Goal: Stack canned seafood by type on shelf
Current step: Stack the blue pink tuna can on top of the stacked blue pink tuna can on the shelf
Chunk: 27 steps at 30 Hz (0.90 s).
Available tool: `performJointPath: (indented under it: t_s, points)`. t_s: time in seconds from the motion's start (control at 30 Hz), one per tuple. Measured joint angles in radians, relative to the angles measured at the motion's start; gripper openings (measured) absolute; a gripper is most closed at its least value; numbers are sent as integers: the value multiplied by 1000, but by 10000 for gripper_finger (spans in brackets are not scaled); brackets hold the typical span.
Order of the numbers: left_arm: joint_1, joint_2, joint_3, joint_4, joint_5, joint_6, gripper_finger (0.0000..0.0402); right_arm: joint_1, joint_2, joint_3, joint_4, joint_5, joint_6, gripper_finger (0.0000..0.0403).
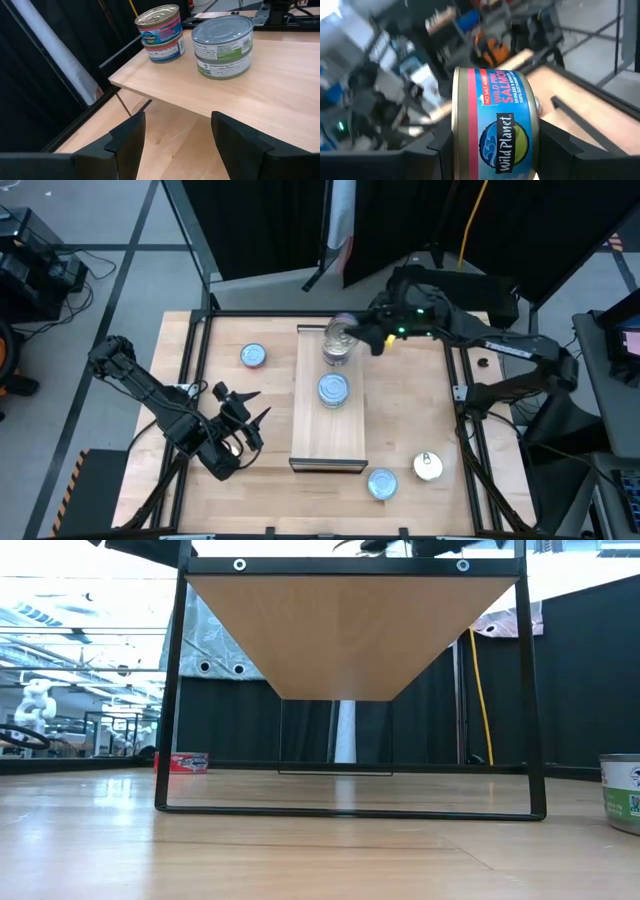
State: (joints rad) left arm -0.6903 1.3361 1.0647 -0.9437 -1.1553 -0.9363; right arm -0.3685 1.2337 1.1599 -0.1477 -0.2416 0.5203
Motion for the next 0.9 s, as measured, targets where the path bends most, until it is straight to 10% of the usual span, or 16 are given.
performJointPath:
  t_s: [0.37, 0.9]
  points:
    - [10, -11, 76, -2, -4, 67, 228, -32, -71, -355, 490, 3, 303, 192]
    - [10, -11, 76, -1, -7, 86, 228, -27, 25, -377, 581, 7, 332, 192]
